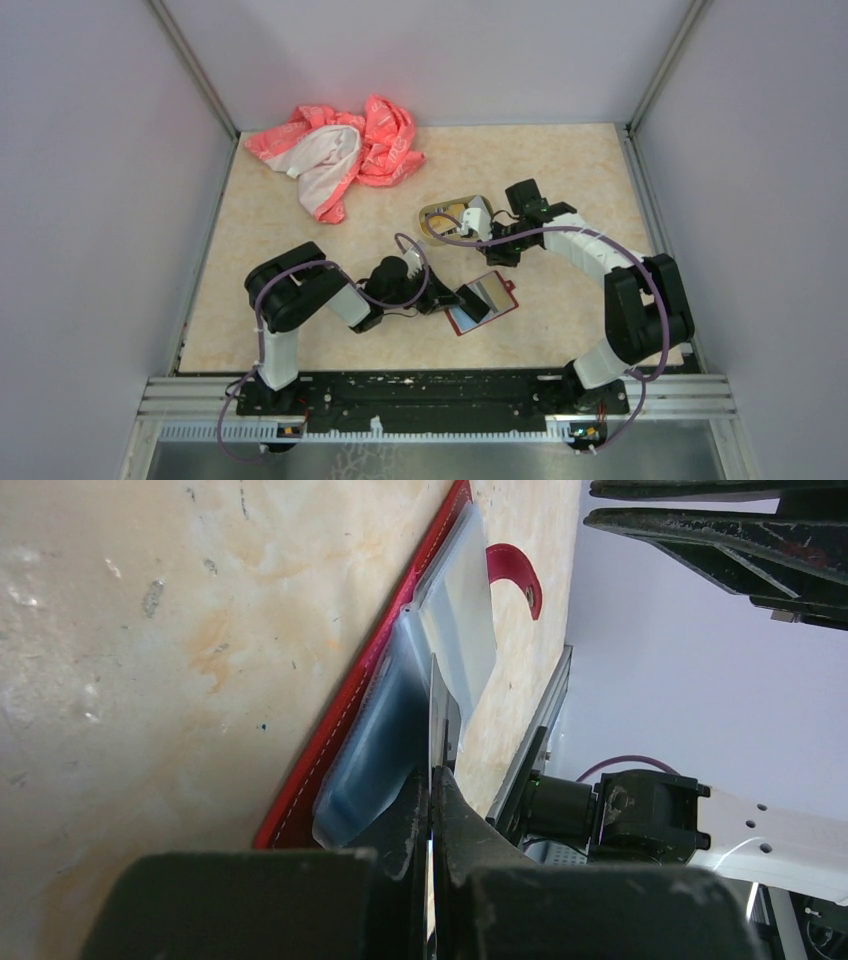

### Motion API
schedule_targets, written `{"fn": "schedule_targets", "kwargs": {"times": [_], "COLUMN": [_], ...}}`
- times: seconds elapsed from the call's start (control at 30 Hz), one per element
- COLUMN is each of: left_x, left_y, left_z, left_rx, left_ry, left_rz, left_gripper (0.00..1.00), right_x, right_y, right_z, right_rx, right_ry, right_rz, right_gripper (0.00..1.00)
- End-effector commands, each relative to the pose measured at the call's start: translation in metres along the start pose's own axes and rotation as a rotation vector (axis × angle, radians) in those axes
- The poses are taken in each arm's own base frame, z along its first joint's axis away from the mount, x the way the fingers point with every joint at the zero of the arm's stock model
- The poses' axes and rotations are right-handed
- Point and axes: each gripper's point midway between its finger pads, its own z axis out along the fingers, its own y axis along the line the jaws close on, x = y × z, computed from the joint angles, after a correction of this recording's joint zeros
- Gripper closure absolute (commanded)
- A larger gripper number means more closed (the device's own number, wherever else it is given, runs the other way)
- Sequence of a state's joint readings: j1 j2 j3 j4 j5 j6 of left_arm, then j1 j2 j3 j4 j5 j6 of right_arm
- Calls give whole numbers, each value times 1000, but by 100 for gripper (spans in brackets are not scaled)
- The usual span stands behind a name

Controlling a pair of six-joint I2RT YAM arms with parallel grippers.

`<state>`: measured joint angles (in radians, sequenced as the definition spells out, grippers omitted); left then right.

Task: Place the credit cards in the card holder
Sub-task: Insert the credit card into the card holder.

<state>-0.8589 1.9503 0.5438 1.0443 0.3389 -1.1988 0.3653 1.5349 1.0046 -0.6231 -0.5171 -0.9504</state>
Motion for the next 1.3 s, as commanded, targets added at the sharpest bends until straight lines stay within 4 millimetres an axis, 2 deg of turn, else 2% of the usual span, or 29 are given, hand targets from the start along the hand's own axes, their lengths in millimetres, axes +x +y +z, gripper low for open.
{"fn": "schedule_targets", "kwargs": {"times": [0.0, 0.87, 1.27], "left_x": [2, 9, 15], "left_y": [5, 7, 24], "left_z": [4, 16, 16], "left_rx": [-26, -60, -136], "left_ry": [4, 88, 111], "left_rz": [-2, -2, -64], "left_gripper": [100, 100, 100], "right_x": [-13, -14, -15], "right_y": [-9, -5, -3], "right_z": [-5, -4, -3], "right_rx": [18, -4, -10], "right_ry": [-29, -39, -45], "right_rz": [-36, -39, -38], "right_gripper": [92, 92, 91]}}
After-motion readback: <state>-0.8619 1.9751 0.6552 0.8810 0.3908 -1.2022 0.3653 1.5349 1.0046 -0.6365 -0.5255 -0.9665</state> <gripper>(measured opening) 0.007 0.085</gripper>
